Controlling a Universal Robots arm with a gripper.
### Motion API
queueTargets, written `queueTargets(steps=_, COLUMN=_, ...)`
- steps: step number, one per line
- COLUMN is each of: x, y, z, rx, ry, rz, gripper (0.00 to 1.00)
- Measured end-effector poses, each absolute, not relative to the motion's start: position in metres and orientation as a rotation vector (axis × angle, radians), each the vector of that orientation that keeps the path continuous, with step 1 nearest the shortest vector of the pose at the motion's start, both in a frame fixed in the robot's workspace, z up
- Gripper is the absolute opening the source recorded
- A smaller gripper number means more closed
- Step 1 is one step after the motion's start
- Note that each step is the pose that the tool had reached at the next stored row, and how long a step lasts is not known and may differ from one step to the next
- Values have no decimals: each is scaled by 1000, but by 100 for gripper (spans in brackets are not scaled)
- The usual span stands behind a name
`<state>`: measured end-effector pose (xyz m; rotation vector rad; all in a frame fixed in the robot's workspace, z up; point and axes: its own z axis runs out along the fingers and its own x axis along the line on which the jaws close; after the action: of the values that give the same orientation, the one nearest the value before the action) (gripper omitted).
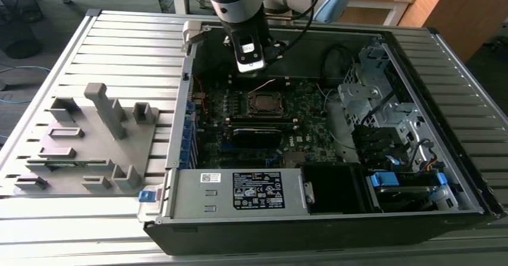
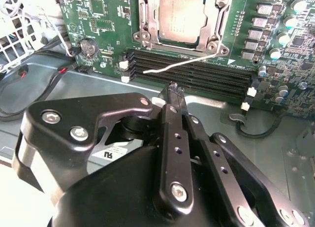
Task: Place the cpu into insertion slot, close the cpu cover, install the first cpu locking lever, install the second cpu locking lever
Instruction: 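Install the first cpu locking lever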
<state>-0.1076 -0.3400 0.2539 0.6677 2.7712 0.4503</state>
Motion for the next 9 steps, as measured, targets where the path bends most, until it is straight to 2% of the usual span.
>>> queueTargets(steps=9, x=-108, y=-340, z=249, rx=668, ry=2771, rz=450, gripper=10)
